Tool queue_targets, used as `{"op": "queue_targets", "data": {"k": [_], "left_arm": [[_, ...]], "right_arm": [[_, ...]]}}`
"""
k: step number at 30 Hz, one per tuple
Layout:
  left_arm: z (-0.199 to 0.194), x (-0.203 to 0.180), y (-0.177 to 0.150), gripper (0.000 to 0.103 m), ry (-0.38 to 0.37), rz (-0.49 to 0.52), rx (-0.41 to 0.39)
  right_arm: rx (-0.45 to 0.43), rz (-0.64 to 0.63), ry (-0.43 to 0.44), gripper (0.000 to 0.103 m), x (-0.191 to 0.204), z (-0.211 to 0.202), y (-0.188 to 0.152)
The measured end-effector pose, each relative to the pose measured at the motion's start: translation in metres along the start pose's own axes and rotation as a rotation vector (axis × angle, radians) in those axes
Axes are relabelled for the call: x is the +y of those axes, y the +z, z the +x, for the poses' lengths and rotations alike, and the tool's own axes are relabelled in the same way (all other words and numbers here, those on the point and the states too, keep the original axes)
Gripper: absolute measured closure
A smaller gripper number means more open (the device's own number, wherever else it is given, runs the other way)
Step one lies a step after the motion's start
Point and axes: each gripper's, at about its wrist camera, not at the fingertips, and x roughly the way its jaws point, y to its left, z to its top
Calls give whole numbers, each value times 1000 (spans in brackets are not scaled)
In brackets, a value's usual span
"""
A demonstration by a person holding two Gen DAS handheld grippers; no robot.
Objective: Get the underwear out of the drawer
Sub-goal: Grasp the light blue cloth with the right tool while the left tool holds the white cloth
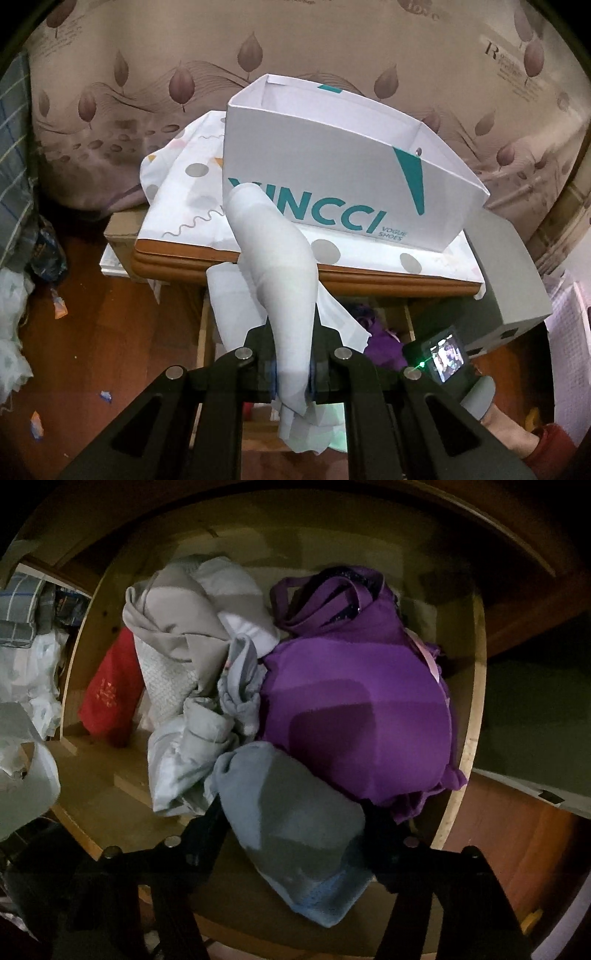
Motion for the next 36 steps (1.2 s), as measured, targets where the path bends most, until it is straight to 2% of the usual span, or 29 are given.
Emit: {"op": "queue_targets", "data": {"k": [2, 8, 13, 19, 23, 36], "left_arm": [[3, 1, -2, 93, 12, -1, 6], [7, 9, -7, 93, 3, -10, 13], [2, 13, -10, 92, 43, -2, -2], [3, 23, -12, 92, 51, -22, 2], [6, 26, -14, 92, 91, -13, 6], [23, 43, -25, 92, 143, -19, 50]], "right_arm": [[-10, -1, -4, 46, 0, -1, -2], [-50, 2, -5, 53, 1, -14, -15], [-112, -13, -25, 53, 9, -42, -13], [-199, -3, -41, 53, 13, -68, -16], [-258, 6, -61, 53, 18, -86, -21], [-340, 67, -125, 53, 5, -109, -22]]}}
